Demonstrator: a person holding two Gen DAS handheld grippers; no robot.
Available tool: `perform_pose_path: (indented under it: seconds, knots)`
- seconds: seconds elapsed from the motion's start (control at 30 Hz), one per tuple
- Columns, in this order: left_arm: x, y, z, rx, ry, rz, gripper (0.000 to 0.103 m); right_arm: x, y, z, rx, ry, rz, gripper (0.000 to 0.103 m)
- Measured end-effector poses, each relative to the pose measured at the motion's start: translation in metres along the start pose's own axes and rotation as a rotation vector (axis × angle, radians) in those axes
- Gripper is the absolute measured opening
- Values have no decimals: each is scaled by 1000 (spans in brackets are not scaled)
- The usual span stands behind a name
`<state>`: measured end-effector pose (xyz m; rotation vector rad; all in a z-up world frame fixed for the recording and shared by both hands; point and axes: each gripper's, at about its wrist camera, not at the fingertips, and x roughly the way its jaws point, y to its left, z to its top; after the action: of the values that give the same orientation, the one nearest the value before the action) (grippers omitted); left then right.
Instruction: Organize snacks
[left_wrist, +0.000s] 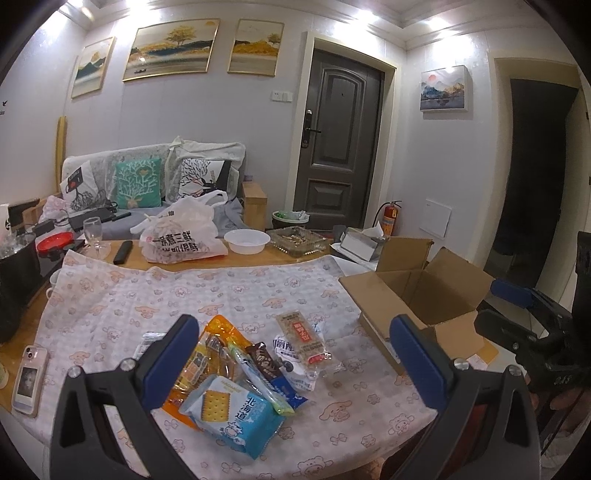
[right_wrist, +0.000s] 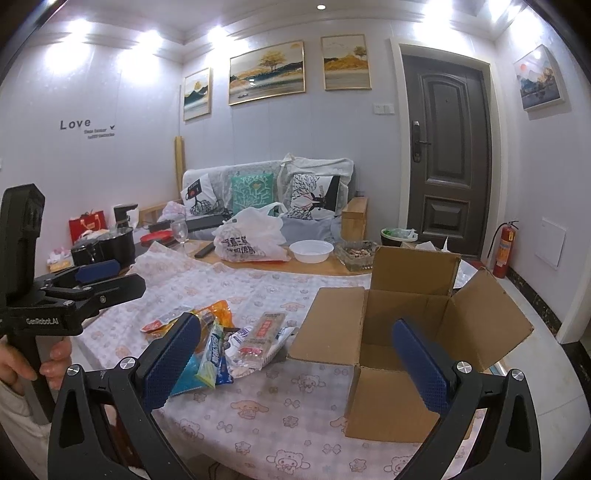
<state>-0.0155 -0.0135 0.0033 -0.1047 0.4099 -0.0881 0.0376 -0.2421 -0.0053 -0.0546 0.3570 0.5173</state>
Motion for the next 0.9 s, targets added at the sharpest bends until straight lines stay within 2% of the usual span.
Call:
perform_pose_path:
  seconds: [0.9]
  knots:
    - [4, 5, -2, -31, 17, -10, 102, -1, 1, -1, -2, 1, -4, 103]
